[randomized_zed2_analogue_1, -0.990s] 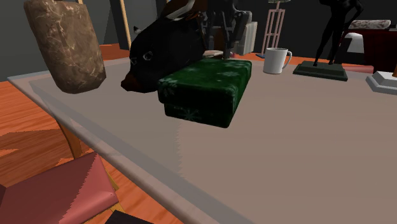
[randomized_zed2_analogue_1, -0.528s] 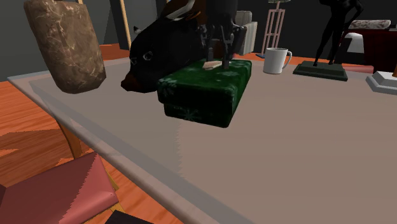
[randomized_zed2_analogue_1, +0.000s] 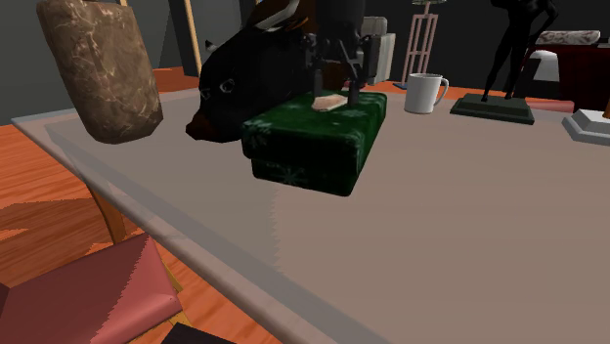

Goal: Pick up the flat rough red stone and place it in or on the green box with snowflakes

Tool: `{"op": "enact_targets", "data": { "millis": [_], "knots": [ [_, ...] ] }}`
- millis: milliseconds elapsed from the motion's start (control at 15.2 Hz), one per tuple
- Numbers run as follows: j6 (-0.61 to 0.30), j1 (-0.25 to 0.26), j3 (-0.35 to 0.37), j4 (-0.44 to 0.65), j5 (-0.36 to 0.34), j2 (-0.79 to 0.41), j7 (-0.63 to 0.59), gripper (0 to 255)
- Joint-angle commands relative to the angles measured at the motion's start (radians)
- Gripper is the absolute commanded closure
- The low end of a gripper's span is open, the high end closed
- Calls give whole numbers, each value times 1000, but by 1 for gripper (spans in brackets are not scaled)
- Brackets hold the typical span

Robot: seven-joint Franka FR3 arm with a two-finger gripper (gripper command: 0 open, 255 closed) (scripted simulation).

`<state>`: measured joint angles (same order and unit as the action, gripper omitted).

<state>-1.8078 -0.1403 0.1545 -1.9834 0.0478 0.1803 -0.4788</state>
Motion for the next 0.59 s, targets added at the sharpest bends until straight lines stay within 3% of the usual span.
{"op": "enact_targets", "data": {
  "millis": [0,198,528],
  "knots": [
    [0,0,0,0,0,0,0,0],
    [0,0,0,0,0,-1,0,0],
    [128,-2,-3,134,-3,-6,-2,0]
  ]
}}
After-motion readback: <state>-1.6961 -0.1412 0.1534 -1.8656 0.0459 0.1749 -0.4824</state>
